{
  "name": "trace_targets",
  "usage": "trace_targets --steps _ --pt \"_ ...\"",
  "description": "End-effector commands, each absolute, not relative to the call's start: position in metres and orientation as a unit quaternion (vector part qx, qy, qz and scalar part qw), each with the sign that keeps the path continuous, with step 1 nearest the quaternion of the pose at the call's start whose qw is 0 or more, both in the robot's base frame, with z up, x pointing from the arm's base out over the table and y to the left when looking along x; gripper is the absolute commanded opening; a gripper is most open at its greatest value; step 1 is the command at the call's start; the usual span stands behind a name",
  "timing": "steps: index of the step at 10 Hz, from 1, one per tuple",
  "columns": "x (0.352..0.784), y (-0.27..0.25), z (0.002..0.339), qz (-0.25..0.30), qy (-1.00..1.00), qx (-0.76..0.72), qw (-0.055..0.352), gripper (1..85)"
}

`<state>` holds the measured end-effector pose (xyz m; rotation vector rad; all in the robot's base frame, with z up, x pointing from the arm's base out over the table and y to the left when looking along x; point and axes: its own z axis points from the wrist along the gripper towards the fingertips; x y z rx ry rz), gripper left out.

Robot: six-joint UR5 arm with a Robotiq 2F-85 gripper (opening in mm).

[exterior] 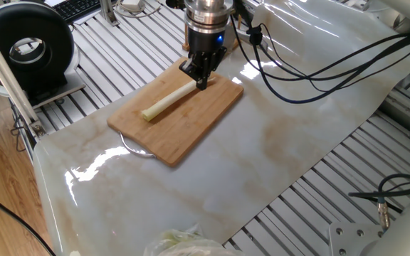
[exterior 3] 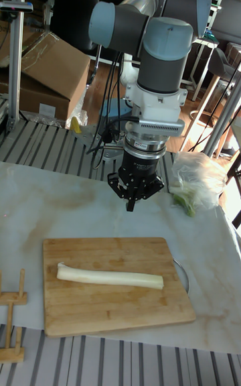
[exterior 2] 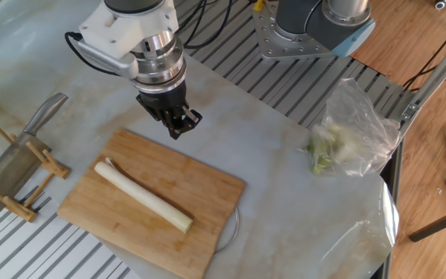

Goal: Chop the scallions

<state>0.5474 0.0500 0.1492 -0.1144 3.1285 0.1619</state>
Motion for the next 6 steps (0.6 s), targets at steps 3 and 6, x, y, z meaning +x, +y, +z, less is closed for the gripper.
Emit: trace_targets --steps 3,6 --pt "0.547 0.053 0.151 0.060 0.998 0.004 0.001 1.3" --pt "0.522 0.033 0.150 0.021 0.998 -0.025 -0.047 1.3"
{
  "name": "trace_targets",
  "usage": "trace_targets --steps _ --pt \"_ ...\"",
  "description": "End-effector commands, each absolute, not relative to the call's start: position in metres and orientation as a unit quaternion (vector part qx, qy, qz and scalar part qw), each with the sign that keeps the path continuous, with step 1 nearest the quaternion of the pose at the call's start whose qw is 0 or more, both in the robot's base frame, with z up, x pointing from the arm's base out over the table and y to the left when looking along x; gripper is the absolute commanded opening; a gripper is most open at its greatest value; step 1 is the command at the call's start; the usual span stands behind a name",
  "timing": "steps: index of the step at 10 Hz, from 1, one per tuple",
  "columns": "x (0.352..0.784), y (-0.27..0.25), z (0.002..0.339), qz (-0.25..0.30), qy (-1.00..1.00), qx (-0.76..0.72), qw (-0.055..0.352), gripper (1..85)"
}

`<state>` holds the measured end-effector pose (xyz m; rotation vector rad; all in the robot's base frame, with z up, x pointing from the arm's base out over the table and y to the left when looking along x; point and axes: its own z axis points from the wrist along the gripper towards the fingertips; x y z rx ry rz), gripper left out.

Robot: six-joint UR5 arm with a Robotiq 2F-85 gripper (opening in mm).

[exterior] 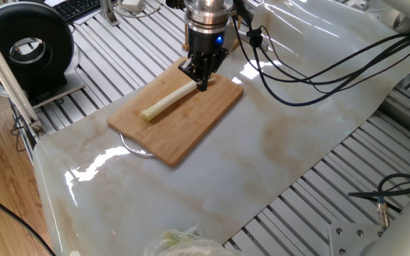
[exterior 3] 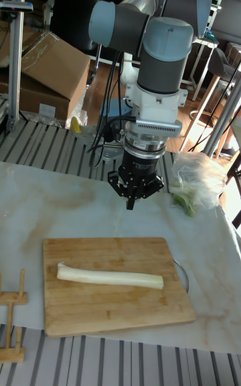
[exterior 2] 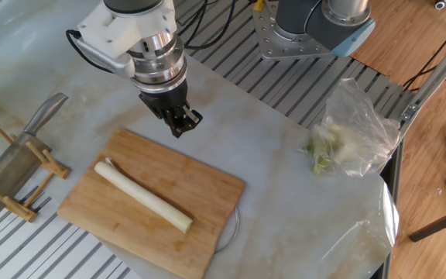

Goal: Chop the scallions

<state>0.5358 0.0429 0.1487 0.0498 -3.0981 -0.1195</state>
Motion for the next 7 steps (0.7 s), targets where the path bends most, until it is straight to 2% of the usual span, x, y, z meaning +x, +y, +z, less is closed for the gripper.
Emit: trace_targets --steps 1,2,7 --pt "0.522 0.034 0.151 -0.024 -0.998 0.018 0.047 1.0" --pt "0.520 0.042 0.151 -0.039 -0.998 0.017 0.050 1.0" --pt "0.539 0.044 0.150 -0.042 -0.999 0.010 0.015 1.0"
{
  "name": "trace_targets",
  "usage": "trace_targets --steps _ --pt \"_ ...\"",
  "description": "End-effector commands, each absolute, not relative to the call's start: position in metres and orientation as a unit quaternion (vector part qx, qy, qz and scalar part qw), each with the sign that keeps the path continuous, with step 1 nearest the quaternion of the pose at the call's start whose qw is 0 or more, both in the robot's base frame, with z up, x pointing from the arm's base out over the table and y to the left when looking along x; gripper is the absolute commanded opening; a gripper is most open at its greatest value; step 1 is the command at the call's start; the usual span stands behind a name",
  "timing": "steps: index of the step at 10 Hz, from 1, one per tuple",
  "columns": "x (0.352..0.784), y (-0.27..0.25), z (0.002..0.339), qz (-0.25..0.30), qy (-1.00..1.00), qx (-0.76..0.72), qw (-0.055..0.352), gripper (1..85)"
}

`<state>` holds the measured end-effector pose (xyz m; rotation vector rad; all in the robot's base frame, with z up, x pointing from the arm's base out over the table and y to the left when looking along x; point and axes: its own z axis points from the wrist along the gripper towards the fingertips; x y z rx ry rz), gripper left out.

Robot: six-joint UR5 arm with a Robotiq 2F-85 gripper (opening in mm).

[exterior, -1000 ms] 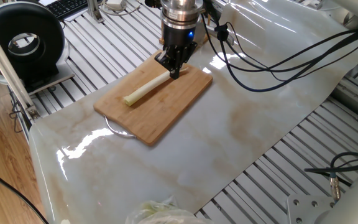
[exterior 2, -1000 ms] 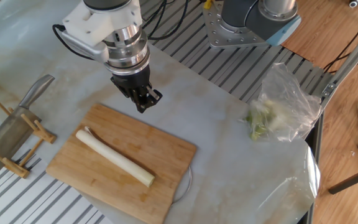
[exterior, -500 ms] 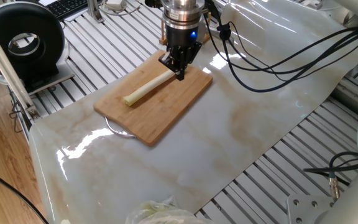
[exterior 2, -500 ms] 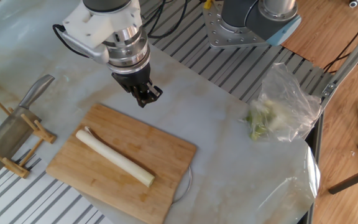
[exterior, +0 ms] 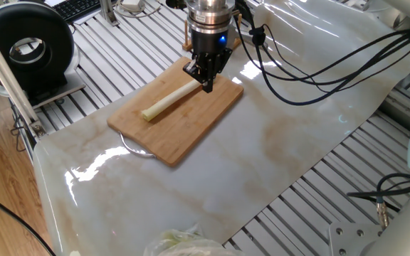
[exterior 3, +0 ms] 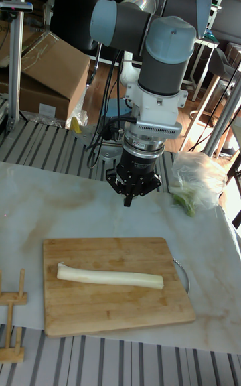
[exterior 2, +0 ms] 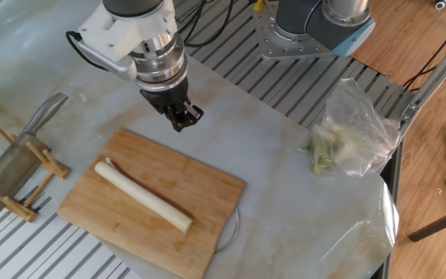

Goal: Chop the scallions

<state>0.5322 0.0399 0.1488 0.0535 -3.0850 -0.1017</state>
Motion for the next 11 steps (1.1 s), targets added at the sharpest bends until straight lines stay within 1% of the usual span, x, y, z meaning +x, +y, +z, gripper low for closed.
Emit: trace_targets --steps 1,4,8,11 --pt "0.541 0.044 0.150 -0.042 -0.999 0.008 0.011 1.0" --pt "0.547 0.046 0.150 -0.044 -0.999 0.005 0.012 1.3" --pt "0.578 0.032 0.163 -0.050 -0.999 0.011 0.018 1.3" --pt "0.605 0.012 0.174 -0.053 -0.998 0.028 0.026 1.3"
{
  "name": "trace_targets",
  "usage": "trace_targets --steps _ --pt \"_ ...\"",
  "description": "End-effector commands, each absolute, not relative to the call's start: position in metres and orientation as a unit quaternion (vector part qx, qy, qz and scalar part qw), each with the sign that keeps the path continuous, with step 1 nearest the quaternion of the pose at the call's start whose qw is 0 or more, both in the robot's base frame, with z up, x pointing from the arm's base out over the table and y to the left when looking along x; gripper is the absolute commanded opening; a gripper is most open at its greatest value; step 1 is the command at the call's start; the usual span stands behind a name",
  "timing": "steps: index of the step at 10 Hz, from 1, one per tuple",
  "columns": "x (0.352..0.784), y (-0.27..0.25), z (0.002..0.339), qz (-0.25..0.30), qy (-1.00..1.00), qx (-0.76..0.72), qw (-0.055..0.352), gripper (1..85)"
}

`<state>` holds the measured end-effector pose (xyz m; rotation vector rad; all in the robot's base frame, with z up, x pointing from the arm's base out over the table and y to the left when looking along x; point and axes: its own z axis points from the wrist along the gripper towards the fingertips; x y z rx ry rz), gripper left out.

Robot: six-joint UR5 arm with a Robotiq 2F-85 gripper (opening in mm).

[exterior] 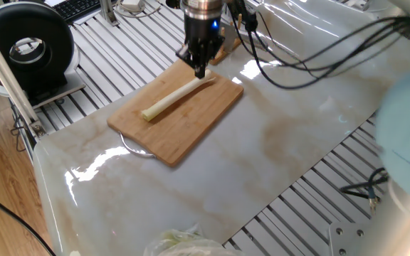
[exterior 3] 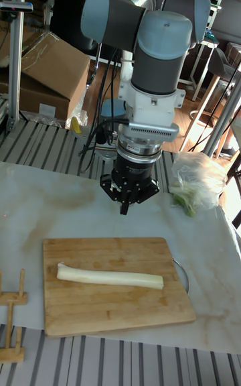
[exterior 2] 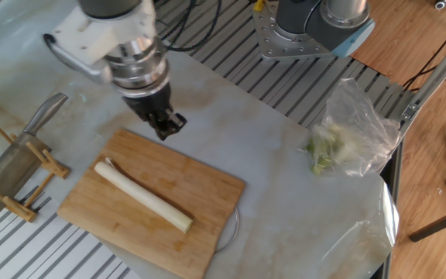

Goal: Chop the scallions

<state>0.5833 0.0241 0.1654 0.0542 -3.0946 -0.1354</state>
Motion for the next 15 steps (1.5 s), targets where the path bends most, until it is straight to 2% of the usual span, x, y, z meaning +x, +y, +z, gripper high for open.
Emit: trace_targets --steps 1,6,12,15 --pt "0.620 0.003 0.174 -0.055 -0.998 0.037 0.021 1.3" --pt "0.666 -0.031 0.178 -0.059 -0.997 0.055 0.020 1.3" --pt "0.663 -0.050 0.167 -0.034 -0.998 0.034 0.028 1.3" --pt "0.661 -0.041 0.168 -0.050 -0.998 0.023 0.030 1.3"
